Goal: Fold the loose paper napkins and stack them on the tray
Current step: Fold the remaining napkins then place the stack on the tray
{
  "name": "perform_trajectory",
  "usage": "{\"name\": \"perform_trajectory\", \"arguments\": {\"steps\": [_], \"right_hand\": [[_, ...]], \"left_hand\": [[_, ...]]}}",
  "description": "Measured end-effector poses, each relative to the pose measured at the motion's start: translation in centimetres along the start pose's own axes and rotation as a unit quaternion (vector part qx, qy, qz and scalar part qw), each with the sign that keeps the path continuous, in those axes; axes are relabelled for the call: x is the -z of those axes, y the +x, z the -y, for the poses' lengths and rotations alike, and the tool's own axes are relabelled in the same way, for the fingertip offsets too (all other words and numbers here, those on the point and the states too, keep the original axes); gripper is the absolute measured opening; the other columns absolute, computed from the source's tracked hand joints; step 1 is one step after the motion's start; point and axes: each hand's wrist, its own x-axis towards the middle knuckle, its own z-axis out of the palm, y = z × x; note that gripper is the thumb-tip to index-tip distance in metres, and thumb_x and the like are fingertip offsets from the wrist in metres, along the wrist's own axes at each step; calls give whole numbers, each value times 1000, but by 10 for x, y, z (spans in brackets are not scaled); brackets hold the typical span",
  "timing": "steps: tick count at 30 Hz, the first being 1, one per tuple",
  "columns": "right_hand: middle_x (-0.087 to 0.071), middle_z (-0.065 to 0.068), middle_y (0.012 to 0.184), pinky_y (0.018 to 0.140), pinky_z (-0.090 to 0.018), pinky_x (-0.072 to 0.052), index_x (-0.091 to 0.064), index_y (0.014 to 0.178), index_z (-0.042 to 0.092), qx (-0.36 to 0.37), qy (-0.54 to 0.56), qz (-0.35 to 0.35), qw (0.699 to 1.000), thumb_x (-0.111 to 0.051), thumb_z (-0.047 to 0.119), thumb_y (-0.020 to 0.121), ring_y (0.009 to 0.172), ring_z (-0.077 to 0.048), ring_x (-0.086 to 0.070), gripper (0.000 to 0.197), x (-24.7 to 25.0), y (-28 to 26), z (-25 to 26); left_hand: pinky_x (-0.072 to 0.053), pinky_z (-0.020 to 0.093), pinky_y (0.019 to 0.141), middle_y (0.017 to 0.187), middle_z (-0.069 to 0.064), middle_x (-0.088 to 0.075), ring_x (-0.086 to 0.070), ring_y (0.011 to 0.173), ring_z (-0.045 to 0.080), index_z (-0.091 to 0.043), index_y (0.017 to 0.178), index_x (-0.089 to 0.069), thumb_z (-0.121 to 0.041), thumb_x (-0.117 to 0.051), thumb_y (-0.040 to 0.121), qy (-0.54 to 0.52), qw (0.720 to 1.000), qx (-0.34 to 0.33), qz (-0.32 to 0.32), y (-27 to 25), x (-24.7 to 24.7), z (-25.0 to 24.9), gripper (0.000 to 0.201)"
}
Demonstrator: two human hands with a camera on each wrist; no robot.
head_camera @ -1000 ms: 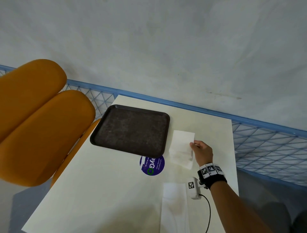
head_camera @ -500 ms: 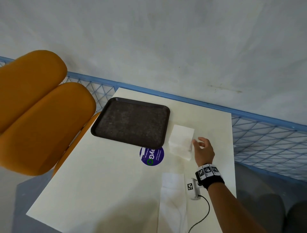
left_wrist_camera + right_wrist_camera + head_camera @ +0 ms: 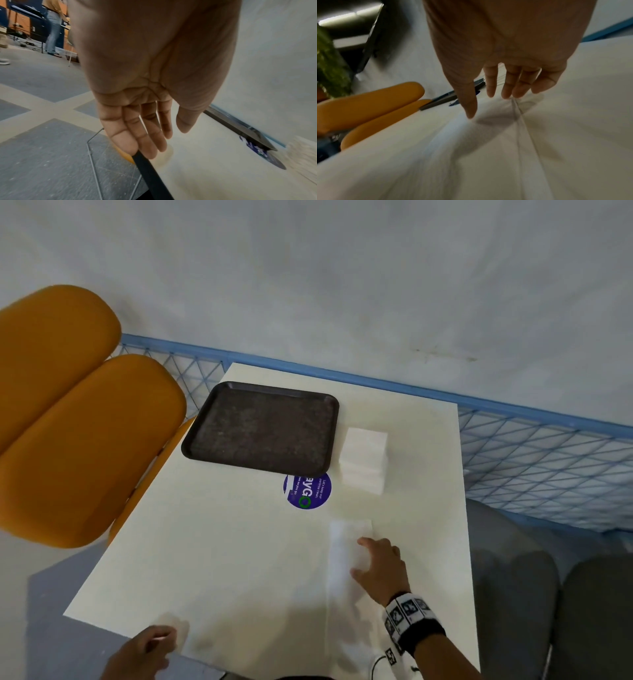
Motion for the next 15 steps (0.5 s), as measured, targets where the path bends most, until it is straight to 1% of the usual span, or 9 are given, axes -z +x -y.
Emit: {"name": "perform_trajectory", "arguments": {"steps": [1,3,5,7,8,9,11,14,15], "right_hand": [[-45,3,132,101,-36,-40,-47,135,36,3,-30,7,1000,-67,42,82,125,-22,-42,57,-3,-3,1],[-48,3,130,98,-36,-40,-51,127,33,-5,-44,-1,999,-67,44,82,122,-22,-44,49,-5,-4,4],[-50,2,123,95,-35,-39,-56,112,31,-11,-47,-3,999,-68,45,81,116,-22,-45,36,-2,-2,9],[-50,2,119,93,-35,-38,-54,99,31,-20,-57,7,998,-68,43,80,112,-22,-45,27,0,-3,15],[-50,1,118,92,-35,-38,-52,95,32,-26,-61,9,998,-69,41,80,111,-22,-46,24,1,-5,17],[-51,1,116,92,-36,-38,-51,94,32,-31,-62,9,998,-69,39,80,110,-22,-48,24,0,-7,19],[-55,4,114,91,-37,-36,-48,99,33,-43,-55,7,998,-68,36,81,110,-22,-51,27,-3,-12,20],[-58,9,104,92,-38,-32,-46,117,35,-74,-19,1,997,-67,33,82,110,-20,-56,41,-3,-23,21],[-58,10,100,92,-37,-31,-46,120,37,-83,-8,-2,996,-67,31,82,109,-19,-57,44,-3,-27,21]], "left_hand": [[-53,32,69,86,3,-78,-73,77,26,-18,102,-70,-27,-73,89,11,1000,9,-5,-4,2,-12,16],[-51,30,65,89,6,-77,-72,77,26,-17,103,-68,-25,-67,95,16,1000,5,5,-9,4,-28,11],[-53,29,62,90,1,-77,-73,77,22,-21,100,-68,-27,-64,96,22,999,-21,-16,-13,8,-36,8],[-54,30,60,86,-3,-78,-74,73,19,-23,99,-70,-25,-66,95,24,998,-57,-19,-11,10,-33,6],[-54,30,61,84,-5,-78,-74,71,17,-24,98,-70,-24,-67,95,22,997,-69,-20,-13,11,-33,5],[-55,30,61,84,-7,-77,-74,70,14,-25,96,-70,-24,-67,95,23,996,-86,-22,-14,13,-33,4],[-55,31,65,84,-10,-77,-74,69,8,-29,95,-69,-27,-65,95,34,993,-113,-20,-16,17,-37,5],[-56,33,75,87,-12,-76,-73,70,4,-32,97,-68,-32,-64,96,51,988,-144,-12,-20,25,-44,4],[-57,34,76,89,-12,-76,-72,70,3,-33,97,-68,-32,-64,96,51,988,-147,-10,-20,27,-45,5]]}}
